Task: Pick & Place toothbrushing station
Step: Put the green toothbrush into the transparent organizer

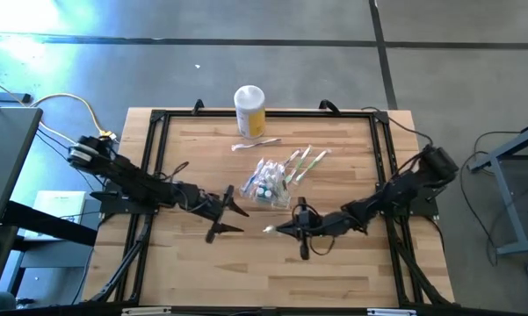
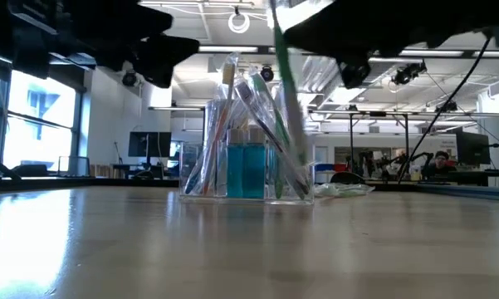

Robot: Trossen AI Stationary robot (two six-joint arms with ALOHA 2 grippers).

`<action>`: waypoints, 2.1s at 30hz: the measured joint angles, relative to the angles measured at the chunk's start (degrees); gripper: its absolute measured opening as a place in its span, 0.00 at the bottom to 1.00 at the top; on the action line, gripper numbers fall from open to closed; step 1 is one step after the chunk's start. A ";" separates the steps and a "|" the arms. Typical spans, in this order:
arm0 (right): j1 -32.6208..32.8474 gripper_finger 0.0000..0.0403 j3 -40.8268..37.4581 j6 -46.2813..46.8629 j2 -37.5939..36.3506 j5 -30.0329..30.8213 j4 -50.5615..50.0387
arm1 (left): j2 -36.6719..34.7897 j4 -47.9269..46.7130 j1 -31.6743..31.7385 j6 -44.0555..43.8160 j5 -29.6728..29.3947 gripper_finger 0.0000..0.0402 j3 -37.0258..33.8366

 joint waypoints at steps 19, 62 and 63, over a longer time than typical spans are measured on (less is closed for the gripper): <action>-5.18 0.00 6.91 -4.65 8.07 -8.47 0.49 | 10.89 -0.59 0.02 3.51 0.42 0.54 11.65; 1.37 0.28 6.95 -7.15 8.01 21.81 -4.00 | 1.84 -19.19 0.00 5.02 -1.33 0.01 11.60; 1.97 0.29 6.95 -8.46 7.85 22.81 -4.11 | -0.08 -21.86 0.00 5.14 -1.39 0.00 11.60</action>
